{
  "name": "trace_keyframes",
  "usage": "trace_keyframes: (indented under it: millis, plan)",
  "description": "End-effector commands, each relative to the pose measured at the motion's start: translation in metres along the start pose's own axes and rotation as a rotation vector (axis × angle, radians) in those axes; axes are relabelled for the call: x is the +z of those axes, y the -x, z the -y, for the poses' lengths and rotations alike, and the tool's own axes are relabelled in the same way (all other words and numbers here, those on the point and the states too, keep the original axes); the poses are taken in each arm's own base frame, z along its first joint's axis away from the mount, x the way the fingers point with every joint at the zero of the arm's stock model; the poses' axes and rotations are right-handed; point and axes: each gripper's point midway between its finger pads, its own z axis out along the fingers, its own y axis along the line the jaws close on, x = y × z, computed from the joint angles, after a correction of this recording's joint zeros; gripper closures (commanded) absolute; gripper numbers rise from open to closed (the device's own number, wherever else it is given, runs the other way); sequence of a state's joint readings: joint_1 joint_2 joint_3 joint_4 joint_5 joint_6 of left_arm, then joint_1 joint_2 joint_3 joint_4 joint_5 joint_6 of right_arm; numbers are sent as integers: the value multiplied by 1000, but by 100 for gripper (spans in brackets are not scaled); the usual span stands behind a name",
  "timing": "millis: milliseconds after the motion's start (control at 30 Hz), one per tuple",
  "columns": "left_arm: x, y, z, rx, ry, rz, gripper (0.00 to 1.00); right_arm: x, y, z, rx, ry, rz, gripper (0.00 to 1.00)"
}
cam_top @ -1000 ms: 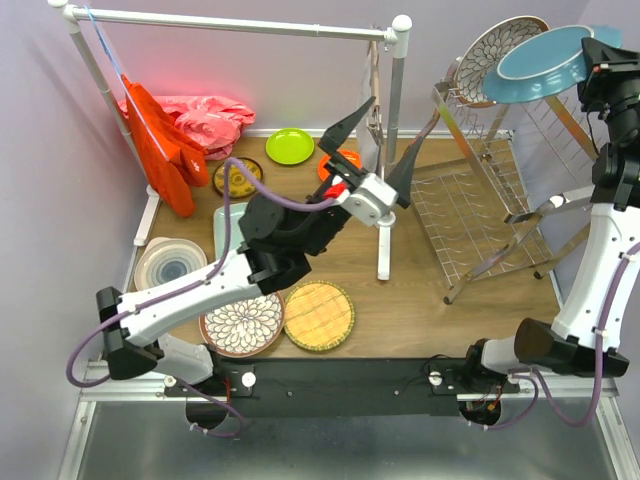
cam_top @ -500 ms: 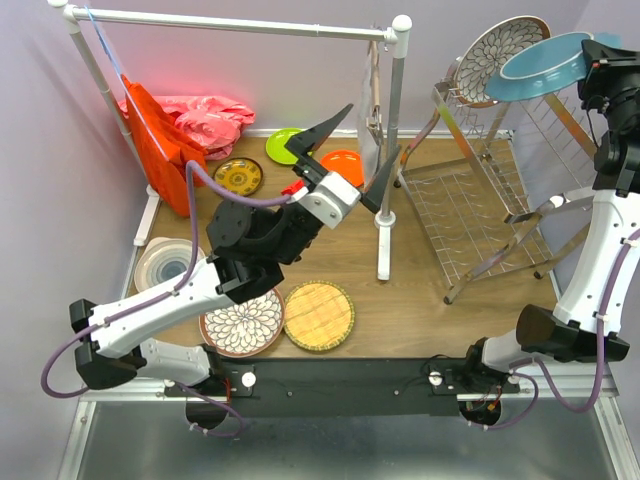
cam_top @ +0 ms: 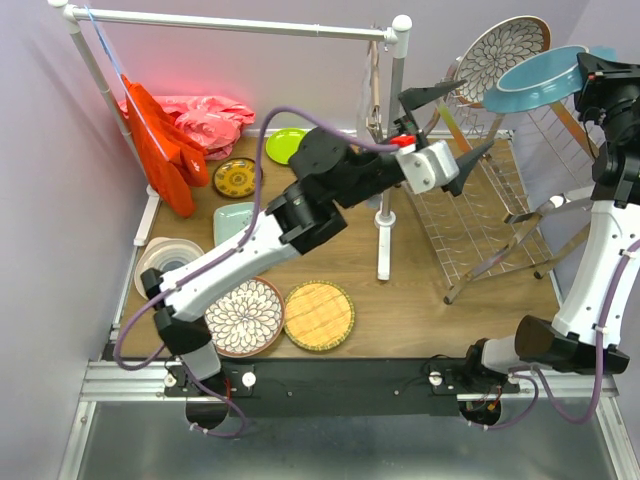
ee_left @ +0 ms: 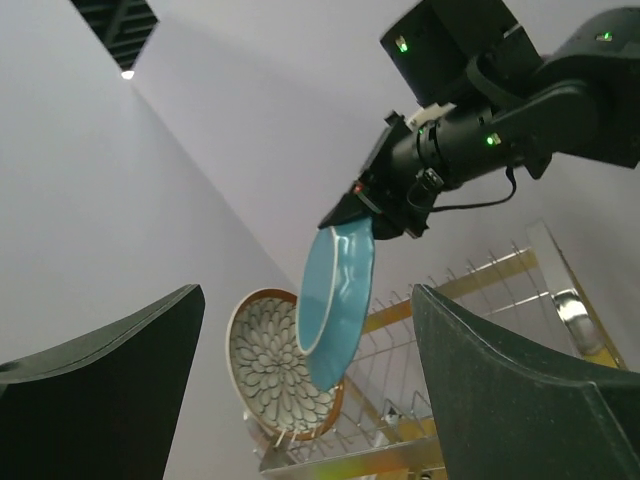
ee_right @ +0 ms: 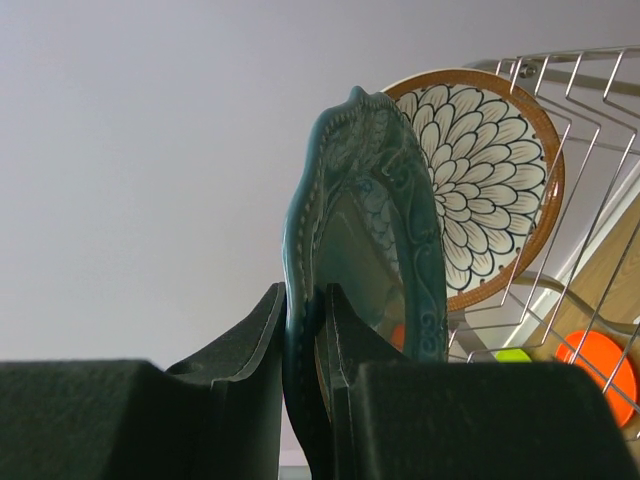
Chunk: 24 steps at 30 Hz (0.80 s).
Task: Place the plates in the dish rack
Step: Pass the plate from the right arm to the left
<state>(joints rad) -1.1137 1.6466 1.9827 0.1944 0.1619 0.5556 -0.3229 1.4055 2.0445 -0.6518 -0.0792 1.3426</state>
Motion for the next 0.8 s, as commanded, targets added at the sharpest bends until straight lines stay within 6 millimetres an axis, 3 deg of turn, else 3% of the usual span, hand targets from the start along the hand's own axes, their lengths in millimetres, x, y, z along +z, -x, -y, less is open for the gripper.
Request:
trace_keyframes:
  millis: [0, 400, 600, 767]
  plan:
    - [19, -22, 16, -83, -143, 28, 7, -36, 17, -62, 44, 201, 69, 100]
    - [47, -94, 34, -74, -131, -61, 11, -52, 10, -68, 99, 210, 24, 100]
    - [54, -127, 18, -8, -1, -124, 12, -62, 5, -75, 124, 229, -6, 100]
    - [57, -149, 5, 38, 85, -148, 13, -64, 1, -70, 142, 216, -27, 100]
